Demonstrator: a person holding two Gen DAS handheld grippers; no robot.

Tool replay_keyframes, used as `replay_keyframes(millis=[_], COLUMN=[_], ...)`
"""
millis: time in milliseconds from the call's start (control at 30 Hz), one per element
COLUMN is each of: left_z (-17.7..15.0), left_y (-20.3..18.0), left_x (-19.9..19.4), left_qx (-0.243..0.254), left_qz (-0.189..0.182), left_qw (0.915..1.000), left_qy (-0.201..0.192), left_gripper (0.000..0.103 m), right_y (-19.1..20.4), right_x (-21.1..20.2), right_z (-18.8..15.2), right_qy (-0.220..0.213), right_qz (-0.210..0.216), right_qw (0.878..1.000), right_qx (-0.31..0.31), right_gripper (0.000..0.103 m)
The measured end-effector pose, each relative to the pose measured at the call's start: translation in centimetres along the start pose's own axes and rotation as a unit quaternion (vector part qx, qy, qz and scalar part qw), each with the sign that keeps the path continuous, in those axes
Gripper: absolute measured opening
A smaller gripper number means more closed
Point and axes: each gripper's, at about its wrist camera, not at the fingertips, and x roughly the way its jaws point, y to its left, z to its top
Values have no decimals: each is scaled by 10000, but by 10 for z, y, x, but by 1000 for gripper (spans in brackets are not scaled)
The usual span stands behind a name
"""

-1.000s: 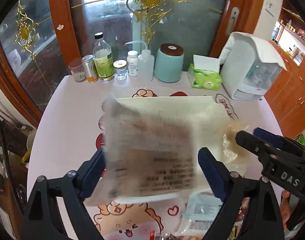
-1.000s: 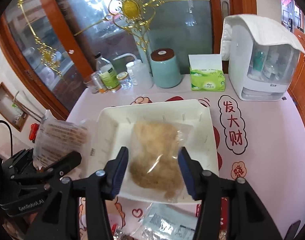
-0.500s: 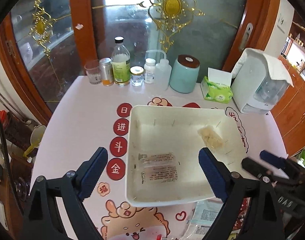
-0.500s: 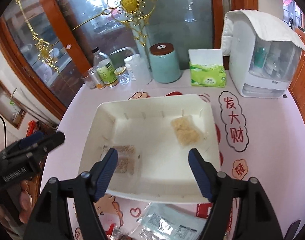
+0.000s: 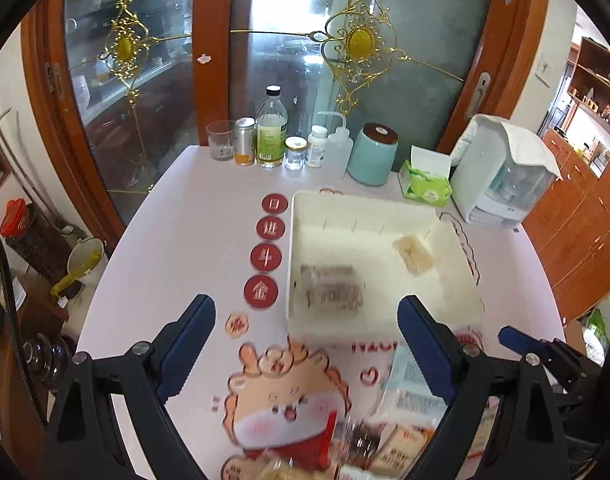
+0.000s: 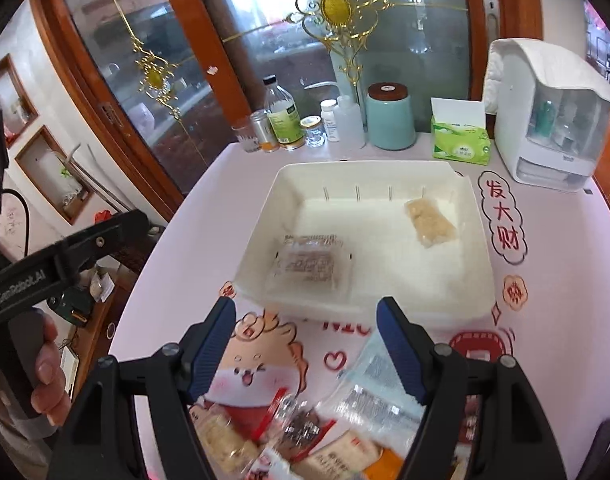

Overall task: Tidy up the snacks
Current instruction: 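Grasp dark nut bag with left tool while right tool grasps LIPO pack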

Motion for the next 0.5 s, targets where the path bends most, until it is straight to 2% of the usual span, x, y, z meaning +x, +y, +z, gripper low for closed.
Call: replay_keyframes(millis=[100,233,333,500], left_z=[-31,-68,-91,-115], left_y=[2,-9,-27,-70], left_x=[-13,-15,-11,0], left_qx=[32,219,493,1009], left_qz=[-92,-272,-359,-495], left_qw=[9999,9986,9966,9912], left_qy=[105,391,545,702], left_gripper=[92,92,92,92], right_y=[4,4,-5,-32], right_x=[-18,-39,-56,-73], right_z=[-27,-68,-100,-140], right_qy=[-58,-93,-122,8], right_qz=[-19,-356,-699,-970], right_qw=[10000,9990,9970,9952], right_qx=[-18,-234,-322,-143], right_gripper=[74,74,74,74])
